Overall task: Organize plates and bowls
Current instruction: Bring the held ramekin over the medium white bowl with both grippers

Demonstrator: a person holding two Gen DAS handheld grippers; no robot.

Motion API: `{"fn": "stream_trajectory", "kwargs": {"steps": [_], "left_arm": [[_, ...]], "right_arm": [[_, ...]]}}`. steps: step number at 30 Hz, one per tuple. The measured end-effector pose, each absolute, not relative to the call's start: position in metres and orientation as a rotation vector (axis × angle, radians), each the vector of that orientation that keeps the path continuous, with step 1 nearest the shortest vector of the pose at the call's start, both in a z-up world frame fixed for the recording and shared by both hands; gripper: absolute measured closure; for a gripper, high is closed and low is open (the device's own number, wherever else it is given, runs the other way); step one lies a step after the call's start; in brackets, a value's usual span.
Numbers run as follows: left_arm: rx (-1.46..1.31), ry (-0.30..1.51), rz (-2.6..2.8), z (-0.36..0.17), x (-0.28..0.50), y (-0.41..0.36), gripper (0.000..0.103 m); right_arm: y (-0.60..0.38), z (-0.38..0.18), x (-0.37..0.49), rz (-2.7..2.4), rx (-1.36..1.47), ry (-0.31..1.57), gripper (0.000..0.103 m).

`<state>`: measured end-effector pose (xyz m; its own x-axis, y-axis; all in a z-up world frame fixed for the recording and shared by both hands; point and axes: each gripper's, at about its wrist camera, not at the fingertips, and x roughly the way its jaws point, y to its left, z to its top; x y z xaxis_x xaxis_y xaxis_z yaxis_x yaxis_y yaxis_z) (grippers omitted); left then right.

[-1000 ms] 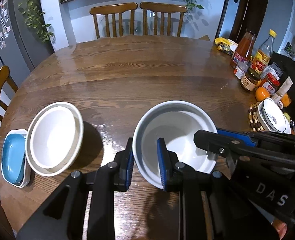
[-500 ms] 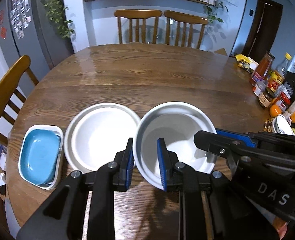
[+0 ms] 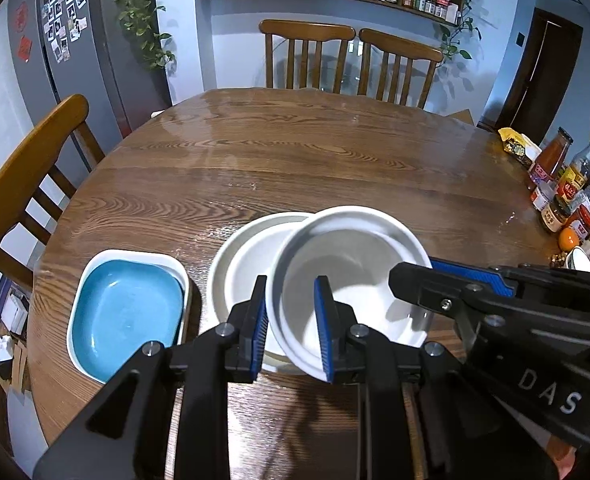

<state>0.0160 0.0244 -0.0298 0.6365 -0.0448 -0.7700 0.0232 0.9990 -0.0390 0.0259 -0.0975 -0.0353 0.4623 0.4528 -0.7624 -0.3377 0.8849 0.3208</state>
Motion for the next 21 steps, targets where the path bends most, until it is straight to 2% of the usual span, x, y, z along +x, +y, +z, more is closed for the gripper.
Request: {"fn": "stream_trajectory", "kwargs": {"steps": [21], "left_arm": [[-0.018, 0.894, -0.073, -0.034, 0.03, 0.037, 0.084]], "right_arm": [[-0.082, -0.037, 0.033, 0.45, 0.135, 0.989, 0.085]]}}
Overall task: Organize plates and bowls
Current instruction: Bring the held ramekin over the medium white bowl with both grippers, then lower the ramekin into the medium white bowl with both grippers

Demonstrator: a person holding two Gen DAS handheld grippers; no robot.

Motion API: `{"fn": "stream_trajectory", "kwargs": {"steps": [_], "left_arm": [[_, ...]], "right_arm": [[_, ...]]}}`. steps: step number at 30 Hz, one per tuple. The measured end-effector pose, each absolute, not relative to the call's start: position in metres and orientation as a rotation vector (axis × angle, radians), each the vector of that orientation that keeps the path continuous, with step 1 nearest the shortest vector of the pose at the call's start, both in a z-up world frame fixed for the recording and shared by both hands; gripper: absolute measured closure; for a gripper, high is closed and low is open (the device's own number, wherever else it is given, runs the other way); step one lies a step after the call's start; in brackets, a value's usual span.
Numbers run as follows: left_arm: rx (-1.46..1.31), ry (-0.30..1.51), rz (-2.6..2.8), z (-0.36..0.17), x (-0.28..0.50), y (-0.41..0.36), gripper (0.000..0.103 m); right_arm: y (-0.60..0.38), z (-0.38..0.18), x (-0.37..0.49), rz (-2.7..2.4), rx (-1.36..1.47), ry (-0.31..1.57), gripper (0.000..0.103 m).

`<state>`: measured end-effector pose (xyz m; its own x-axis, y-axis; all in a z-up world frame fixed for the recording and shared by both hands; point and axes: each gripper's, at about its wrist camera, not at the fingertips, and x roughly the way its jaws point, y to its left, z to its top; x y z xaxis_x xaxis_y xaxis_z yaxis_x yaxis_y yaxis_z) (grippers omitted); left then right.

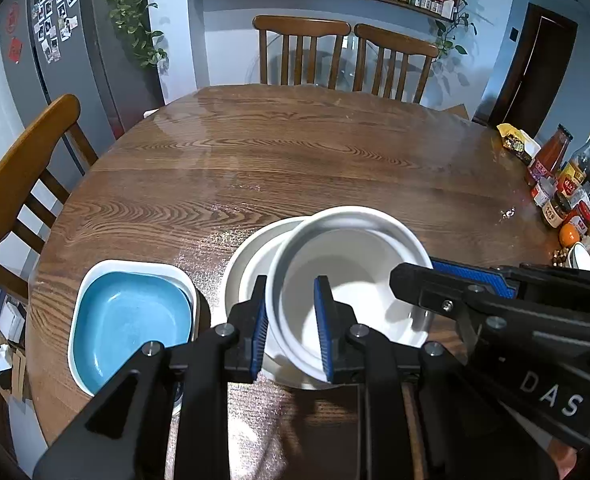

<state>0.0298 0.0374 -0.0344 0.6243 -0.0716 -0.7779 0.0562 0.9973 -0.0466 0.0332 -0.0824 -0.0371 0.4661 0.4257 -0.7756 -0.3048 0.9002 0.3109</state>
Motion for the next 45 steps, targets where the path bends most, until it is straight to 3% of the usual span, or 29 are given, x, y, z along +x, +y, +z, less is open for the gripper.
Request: {"fn": "stream_trajectory", "kwargs": {"steps": [45], "left_arm": [[-0.01, 1.018, -0.062, -0.071, 0.058, 0.04, 0.084]], "right_arm": [[-0.078, -0.076, 0.067, 0.459, 0.161, 1.113, 0.085]]}}
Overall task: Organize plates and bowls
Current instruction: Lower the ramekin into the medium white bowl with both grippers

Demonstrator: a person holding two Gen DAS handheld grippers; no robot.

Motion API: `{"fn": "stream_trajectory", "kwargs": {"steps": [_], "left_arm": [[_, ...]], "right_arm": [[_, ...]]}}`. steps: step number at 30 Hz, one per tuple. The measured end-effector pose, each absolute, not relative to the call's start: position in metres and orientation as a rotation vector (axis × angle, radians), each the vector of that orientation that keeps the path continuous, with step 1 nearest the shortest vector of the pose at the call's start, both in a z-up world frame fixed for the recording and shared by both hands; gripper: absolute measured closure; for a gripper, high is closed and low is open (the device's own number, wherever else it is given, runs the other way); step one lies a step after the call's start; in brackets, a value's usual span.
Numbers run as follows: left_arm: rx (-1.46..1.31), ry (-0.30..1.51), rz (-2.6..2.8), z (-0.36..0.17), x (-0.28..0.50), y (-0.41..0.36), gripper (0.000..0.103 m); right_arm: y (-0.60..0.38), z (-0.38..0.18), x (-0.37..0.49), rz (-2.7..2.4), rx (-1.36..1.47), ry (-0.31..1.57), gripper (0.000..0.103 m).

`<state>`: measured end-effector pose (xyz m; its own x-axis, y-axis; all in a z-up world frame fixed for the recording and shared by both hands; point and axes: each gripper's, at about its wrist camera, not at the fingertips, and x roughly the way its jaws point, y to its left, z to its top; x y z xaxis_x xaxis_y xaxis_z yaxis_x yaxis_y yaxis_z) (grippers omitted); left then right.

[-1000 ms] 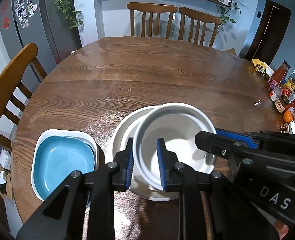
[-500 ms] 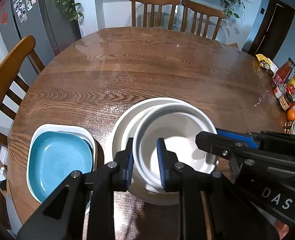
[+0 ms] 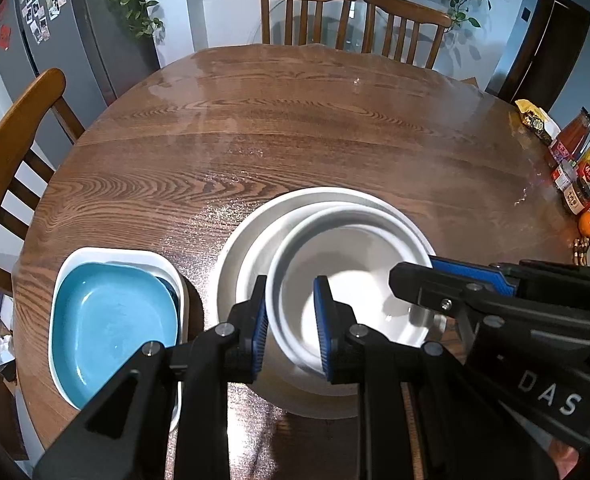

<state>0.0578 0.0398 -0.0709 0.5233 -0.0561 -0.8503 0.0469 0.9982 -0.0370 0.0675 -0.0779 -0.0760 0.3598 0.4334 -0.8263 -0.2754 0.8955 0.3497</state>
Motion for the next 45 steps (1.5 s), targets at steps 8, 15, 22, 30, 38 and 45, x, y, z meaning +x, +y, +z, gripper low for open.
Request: {"fn": "stream_trajectory", "kwargs": {"steps": [8, 15, 22, 30, 38, 45], "left_arm": [[0.001, 1.024, -0.059, -0.0728, 0.0594, 0.0386, 0.084], [0.011, 1.023, -0.059, -0.0734, 0.0596, 0.0364, 0.084], [0.017, 1.024, -0.059, -0.0737, 0.0602, 0.0353, 0.084], [0.019, 1.032, -0.055, -0.0762, 0.0614, 0.0356, 0.084], [0.015, 1.032, -0.054, -0.0762, 0.0609, 0.036, 0.084], [0.016, 1.032, -0.052, -0.0763, 0.0605, 0.0365, 0.084]], "right_arm": [[-0.0781, -0.0794, 0.0692, 0.457, 0.166, 1.124, 0.085], [-0.0788, -0.0796, 0.0693, 0.457, 0.17, 1.125, 0.085], [-0.0797, -0.0804, 0.0695, 0.457, 0.176, 1.127, 0.085], [-0.0794, -0.0808, 0.0688, 0.458, 0.171, 1.129, 0.085], [-0.078, -0.0806, 0.0681, 0.454, 0.165, 1.13, 0.085], [-0.0759, -0.0804, 0.0685, 0.453, 0.161, 1.132, 0.085]]}}
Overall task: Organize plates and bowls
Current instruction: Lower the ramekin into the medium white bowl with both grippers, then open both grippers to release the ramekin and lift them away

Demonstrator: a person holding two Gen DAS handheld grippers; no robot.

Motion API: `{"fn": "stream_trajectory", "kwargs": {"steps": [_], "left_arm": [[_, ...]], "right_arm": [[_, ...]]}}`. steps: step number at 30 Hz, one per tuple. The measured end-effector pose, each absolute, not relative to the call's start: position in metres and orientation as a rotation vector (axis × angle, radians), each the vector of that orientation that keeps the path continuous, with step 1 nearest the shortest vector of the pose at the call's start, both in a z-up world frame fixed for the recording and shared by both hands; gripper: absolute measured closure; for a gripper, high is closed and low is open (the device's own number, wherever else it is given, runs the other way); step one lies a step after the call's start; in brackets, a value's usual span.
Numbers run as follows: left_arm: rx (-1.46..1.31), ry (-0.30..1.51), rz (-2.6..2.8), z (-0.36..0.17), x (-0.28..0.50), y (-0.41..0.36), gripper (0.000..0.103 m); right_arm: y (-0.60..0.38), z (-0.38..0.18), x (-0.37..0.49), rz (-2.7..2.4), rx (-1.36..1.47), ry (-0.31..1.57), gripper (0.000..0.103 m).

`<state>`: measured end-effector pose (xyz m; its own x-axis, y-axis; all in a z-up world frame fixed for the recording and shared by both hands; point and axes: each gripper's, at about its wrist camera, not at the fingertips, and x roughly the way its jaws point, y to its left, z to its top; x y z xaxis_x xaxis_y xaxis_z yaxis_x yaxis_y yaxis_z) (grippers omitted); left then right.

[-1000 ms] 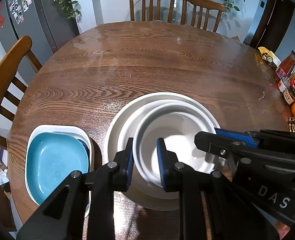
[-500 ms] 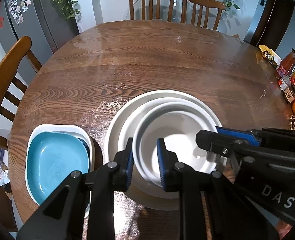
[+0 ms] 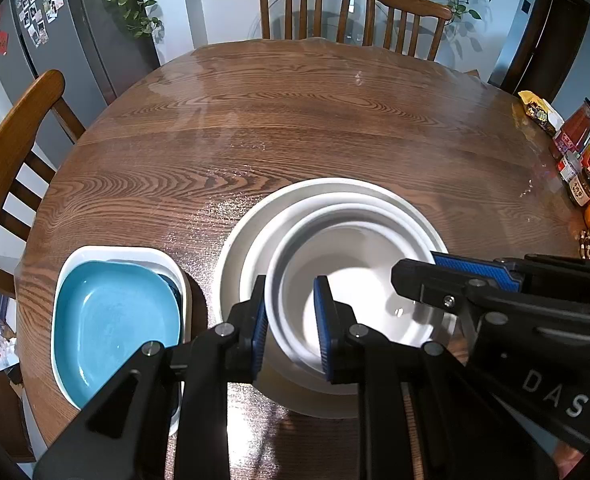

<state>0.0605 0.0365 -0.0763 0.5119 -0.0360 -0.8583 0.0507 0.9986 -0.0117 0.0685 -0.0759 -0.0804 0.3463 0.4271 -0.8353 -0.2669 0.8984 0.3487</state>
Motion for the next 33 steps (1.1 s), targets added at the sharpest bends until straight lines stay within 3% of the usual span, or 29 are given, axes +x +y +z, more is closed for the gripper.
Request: {"fn": "stream_trajectory", "kwargs": {"steps": [33], "left_arm": [[0.025, 1.036, -0.042, -0.0783, 0.0603, 0.0326, 0.084]], "right_arm": [[-0.0755, -0.0805, 0.0696, 0.45, 0.16, 1.133, 0.085]]}}
